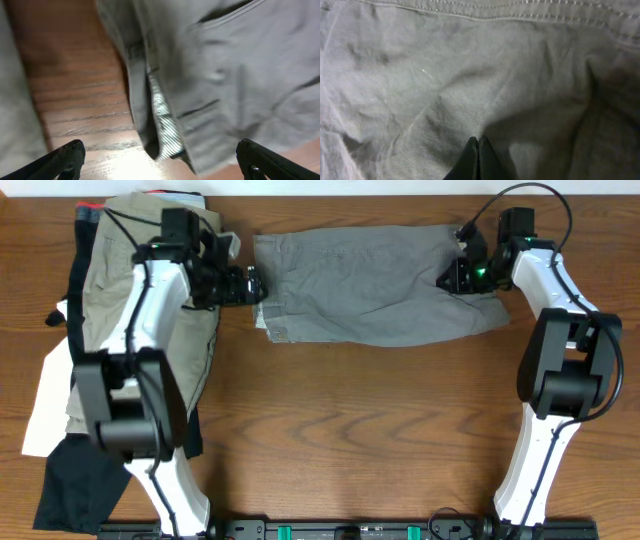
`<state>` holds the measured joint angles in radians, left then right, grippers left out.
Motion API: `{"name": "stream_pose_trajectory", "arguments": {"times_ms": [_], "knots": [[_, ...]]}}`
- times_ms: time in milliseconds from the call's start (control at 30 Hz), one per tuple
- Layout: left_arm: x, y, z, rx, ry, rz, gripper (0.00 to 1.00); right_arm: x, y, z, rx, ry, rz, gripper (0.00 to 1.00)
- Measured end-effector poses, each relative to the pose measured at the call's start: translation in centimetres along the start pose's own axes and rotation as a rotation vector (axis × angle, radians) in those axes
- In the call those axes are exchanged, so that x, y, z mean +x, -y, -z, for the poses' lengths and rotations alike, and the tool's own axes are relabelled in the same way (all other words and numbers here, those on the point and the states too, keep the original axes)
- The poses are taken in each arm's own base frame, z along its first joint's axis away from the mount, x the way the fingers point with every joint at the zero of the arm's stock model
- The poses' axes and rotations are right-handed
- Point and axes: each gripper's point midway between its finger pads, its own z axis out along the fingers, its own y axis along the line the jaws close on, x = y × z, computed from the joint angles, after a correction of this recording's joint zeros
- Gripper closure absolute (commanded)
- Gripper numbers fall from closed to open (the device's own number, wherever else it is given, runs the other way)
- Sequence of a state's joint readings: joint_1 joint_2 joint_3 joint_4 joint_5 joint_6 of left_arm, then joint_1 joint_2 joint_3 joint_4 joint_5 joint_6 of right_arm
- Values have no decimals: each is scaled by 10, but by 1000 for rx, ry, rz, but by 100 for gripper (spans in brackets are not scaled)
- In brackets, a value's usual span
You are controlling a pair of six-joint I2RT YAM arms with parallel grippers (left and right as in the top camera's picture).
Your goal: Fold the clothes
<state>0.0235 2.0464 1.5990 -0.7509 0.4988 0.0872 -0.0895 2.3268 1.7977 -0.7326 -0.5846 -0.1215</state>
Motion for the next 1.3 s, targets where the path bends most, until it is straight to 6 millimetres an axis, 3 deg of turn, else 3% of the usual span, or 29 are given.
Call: {"name": "stream_pose_trajectory", "arguments": {"times_ms": [100, 400, 633, 1200, 1267, 1300], "knots": [[4, -7, -13, 2, -24, 14, 2, 1, 1, -1, 0, -5, -3, 99], [-6, -10, -12, 99, 22, -4, 2, 2, 1, -1, 0, -8, -5, 99], [9, -19, -43, 134, -47, 29, 2, 4, 0, -1, -1, -15, -10, 99], [-10, -7, -57, 210, 23, -14, 2, 5, 0, -1, -1, -18, -12, 99], [-14, 0, -61, 229, 29, -15, 9, 5, 0, -1, -1, -18, -12, 99], [-15, 3, -65, 234, 29, -19, 20, 5, 0, -1, -1, -18, -12, 99]]}}
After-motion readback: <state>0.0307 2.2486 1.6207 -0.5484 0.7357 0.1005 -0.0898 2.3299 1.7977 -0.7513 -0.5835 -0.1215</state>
